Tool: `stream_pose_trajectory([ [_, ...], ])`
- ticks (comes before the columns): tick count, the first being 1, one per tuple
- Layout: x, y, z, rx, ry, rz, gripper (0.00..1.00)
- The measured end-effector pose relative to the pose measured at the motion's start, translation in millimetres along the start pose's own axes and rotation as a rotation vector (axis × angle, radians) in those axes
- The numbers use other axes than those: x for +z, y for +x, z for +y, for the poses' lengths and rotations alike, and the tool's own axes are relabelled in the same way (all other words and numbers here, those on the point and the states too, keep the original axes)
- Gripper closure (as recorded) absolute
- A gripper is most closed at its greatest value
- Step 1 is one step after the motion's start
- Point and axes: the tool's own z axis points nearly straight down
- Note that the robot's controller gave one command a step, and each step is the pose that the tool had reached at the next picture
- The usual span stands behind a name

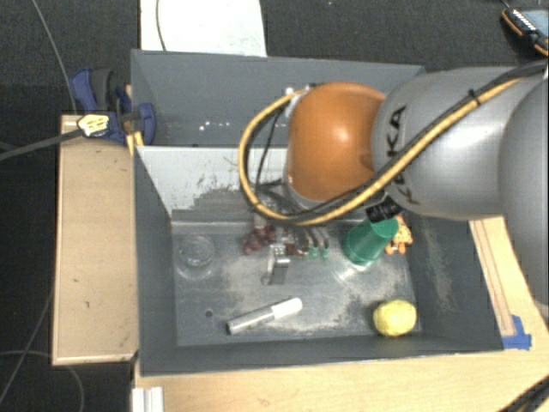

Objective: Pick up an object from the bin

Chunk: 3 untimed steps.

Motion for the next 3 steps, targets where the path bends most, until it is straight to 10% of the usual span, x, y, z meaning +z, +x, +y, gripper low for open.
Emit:
stream_pose_trajectory([
  [1,-5,-2.0,-1,0.006,-0.001,-0.008,0.0],
  [2,108,-49.8,-70,-0.022,-0.003,-0.013,0.0],
  [3,27,-46.1,-54,0.052,-0.006,-0.017,0.0],
])
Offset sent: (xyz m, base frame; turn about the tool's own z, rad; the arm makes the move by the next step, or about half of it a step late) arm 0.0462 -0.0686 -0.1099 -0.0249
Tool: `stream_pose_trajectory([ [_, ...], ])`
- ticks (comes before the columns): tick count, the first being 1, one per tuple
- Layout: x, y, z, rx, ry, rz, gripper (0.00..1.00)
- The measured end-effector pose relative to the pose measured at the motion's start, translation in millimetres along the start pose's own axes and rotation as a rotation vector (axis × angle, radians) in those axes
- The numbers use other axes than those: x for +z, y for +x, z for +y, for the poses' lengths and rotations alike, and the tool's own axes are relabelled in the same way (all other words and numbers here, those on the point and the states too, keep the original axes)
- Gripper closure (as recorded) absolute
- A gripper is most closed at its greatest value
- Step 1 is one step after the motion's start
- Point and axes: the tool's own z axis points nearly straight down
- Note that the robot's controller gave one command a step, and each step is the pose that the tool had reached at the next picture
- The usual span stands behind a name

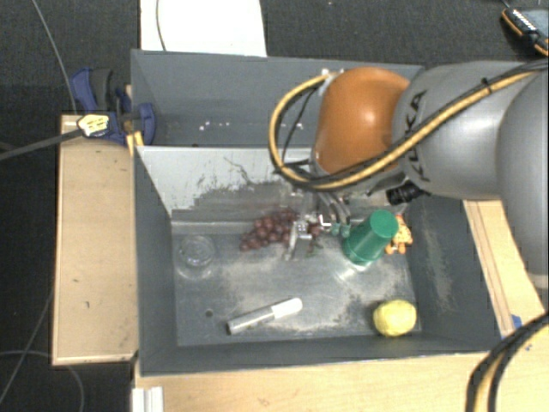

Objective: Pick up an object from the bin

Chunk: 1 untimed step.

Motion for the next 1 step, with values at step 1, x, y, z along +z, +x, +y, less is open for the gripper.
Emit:
stream_pose_trajectory([
  [1,52.1,6.4,-0.5,0.001,0.004,0.012,0.0],
])
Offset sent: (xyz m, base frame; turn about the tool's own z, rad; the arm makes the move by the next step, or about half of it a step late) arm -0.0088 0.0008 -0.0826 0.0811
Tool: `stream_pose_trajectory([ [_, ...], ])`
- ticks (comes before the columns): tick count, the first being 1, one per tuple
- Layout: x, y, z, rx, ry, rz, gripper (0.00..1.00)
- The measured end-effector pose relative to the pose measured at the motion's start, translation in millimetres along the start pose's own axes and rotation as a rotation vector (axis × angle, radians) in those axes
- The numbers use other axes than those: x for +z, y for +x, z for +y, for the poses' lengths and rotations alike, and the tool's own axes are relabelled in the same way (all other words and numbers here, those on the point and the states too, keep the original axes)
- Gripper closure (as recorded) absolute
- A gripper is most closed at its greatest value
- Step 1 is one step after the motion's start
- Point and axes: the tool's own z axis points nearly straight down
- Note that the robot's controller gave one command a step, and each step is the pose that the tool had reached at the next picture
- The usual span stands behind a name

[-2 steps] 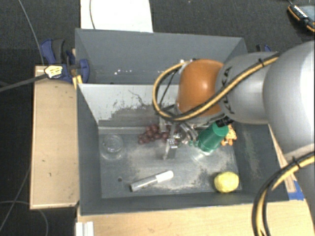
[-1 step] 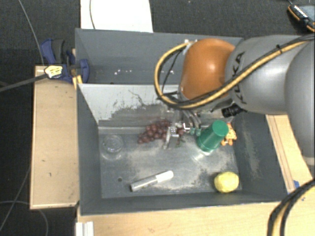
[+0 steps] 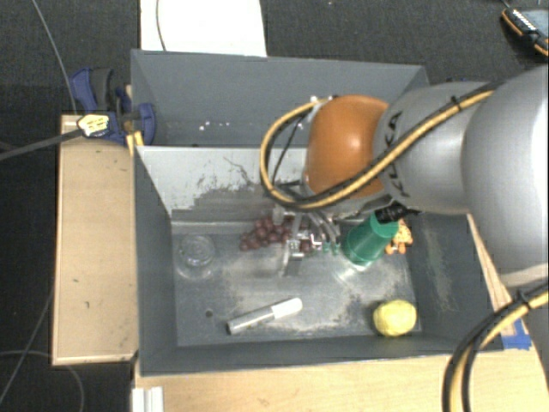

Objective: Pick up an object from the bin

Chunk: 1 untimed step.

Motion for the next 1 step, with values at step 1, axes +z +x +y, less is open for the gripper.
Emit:
stream_pose_trajectory([
  [1,26.4,-1.2,2.5,0.078,-0.011,-0.029,0.0],
])
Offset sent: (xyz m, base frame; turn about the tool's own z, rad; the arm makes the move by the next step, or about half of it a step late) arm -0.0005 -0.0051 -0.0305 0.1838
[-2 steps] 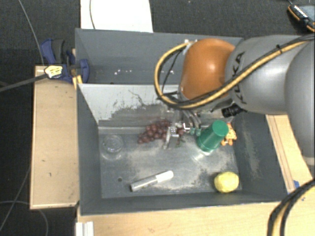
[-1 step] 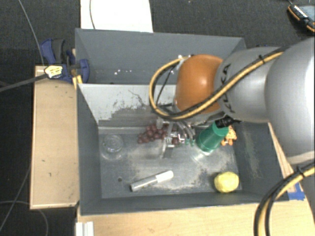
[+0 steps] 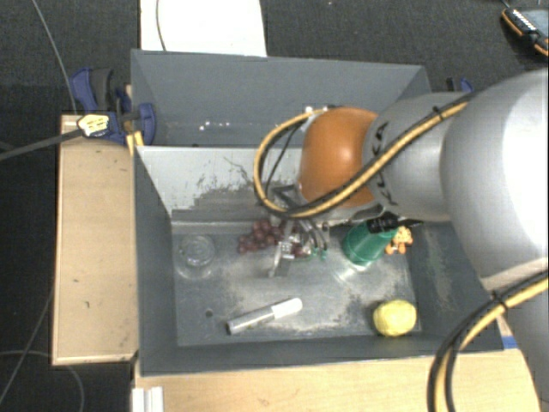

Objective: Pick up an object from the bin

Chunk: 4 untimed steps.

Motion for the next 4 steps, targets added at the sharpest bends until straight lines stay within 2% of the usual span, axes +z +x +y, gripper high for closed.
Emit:
stream_pose_trajectory([
  [1,2,-0.4,-5,0.086,0.004,0.014,1.0],
  [2,2,-1.0,-6,0.101,0.005,0.014,1.0],
  [4,-25,-0.8,-6,0.101,0.004,0.015,1.0],
])
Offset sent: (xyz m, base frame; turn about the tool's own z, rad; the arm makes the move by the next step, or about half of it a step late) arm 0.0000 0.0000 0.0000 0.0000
